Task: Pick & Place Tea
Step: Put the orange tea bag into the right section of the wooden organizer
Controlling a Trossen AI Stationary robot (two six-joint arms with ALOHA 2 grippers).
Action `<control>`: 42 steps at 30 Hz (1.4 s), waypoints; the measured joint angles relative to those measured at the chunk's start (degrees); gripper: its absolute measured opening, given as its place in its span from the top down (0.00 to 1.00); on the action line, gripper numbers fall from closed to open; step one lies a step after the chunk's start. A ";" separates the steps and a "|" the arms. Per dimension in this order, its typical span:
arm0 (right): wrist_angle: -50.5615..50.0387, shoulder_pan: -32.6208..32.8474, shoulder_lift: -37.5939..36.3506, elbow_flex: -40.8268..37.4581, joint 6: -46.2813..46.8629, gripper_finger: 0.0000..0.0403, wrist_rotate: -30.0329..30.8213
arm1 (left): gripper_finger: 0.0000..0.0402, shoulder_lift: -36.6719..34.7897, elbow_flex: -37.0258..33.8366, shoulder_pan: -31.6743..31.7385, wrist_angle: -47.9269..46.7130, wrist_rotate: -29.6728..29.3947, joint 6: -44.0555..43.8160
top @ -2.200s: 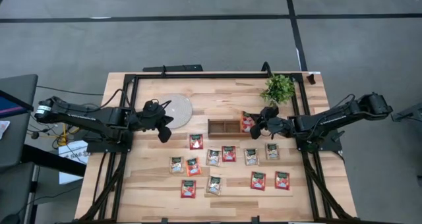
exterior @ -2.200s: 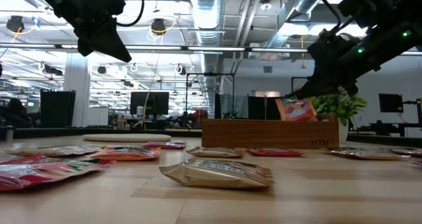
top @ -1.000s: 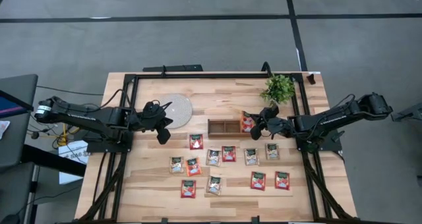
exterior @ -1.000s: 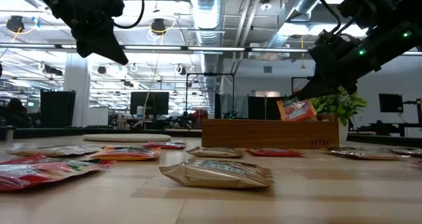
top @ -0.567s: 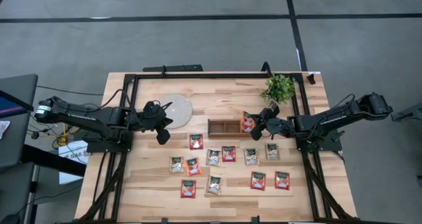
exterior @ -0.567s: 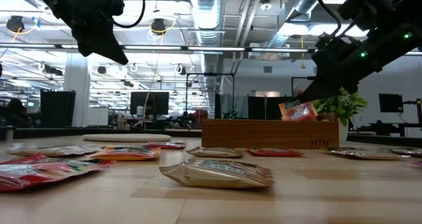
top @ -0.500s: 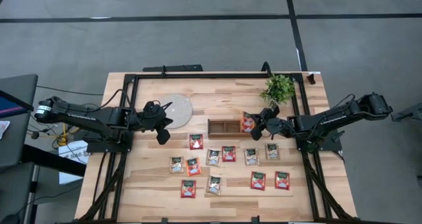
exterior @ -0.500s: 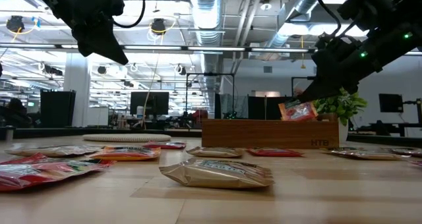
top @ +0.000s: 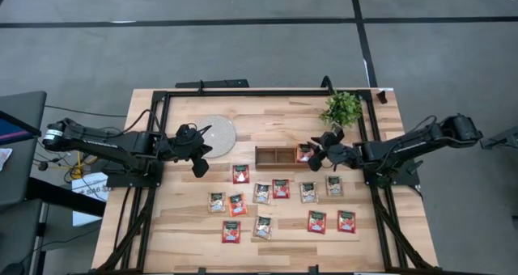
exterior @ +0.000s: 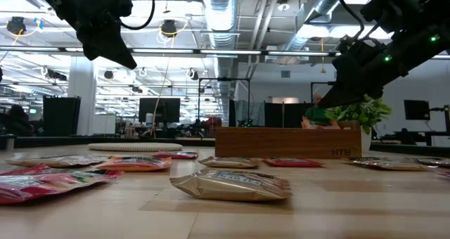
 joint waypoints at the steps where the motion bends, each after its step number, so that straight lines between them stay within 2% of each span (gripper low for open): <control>1: 0.02 0.00 -0.21 0.15 -0.02 0.76 0.00 | 1.00 0.00 0.00 0.02 0.02 0.00 0.01; 6: 0.05 0.29 -2.56 2.72 -0.50 0.76 -0.37 | 1.00 0.00 0.00 0.02 0.03 0.00 -0.23; 10: 0.07 1.69 -5.29 6.02 -2.24 0.76 -2.98 | 1.00 0.00 0.00 0.02 0.53 0.38 -0.65; 16: -2.79 5.32 -10.95 9.62 -3.91 0.76 -3.33 | 1.00 0.00 0.00 0.02 0.54 1.27 -0.73; 21: -6.58 9.83 -16.34 9.71 -0.83 0.76 -3.43 | 1.00 0.02 0.00 0.02 2.52 3.85 -1.98; 29: -9.80 17.65 -21.63 9.71 3.10 0.76 -3.04 | 1.00 0.07 0.00 0.02 4.84 7.82 -13.29; 36: -16.33 22.77 -24.90 9.66 3.34 0.76 -1.04 | 1.00 3.16 0.02 -0.44 10.44 10.25 -30.73; 42: -21.78 28.99 -30.80 9.66 4.61 0.76 -0.22 | 1.00 10.55 0.02 -3.56 21.78 15.10 -29.31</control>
